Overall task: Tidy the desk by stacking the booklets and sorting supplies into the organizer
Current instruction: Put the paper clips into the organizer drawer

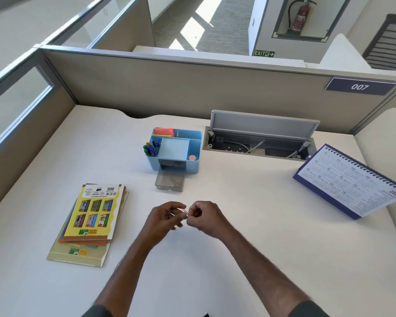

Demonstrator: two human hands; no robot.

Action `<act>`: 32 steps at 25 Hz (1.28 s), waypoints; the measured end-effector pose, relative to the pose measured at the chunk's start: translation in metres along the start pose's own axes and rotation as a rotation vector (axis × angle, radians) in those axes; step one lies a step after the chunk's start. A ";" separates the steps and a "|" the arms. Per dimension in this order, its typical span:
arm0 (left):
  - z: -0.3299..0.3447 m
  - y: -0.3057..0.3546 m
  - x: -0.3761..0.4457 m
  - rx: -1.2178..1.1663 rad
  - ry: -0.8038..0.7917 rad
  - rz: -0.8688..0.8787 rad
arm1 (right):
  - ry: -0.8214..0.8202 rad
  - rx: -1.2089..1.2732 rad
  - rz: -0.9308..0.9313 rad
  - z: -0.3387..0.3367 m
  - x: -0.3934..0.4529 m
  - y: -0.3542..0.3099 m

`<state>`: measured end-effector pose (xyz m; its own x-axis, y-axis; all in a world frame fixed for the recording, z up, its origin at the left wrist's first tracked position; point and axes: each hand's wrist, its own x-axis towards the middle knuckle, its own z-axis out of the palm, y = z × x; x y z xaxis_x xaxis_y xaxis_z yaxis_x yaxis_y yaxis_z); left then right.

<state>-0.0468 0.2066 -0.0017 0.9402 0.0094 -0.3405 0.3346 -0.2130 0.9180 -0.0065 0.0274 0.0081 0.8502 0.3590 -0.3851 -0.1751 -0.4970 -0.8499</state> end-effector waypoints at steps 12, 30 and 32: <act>-0.032 0.005 0.068 -0.112 0.414 -0.206 | 0.240 -0.379 -0.237 -0.010 0.044 -0.025; -0.009 -0.013 0.098 0.009 0.568 -0.245 | 0.135 -0.945 -0.319 -0.032 0.103 -0.029; -0.001 -0.028 0.089 0.039 0.559 -0.304 | 0.135 -0.927 -0.309 -0.032 0.104 -0.031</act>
<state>0.0277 0.2146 -0.0579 0.6986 0.5815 -0.4169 0.5987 -0.1559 0.7857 0.1033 0.0548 0.0055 0.8525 0.5129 -0.1007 0.4739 -0.8397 -0.2652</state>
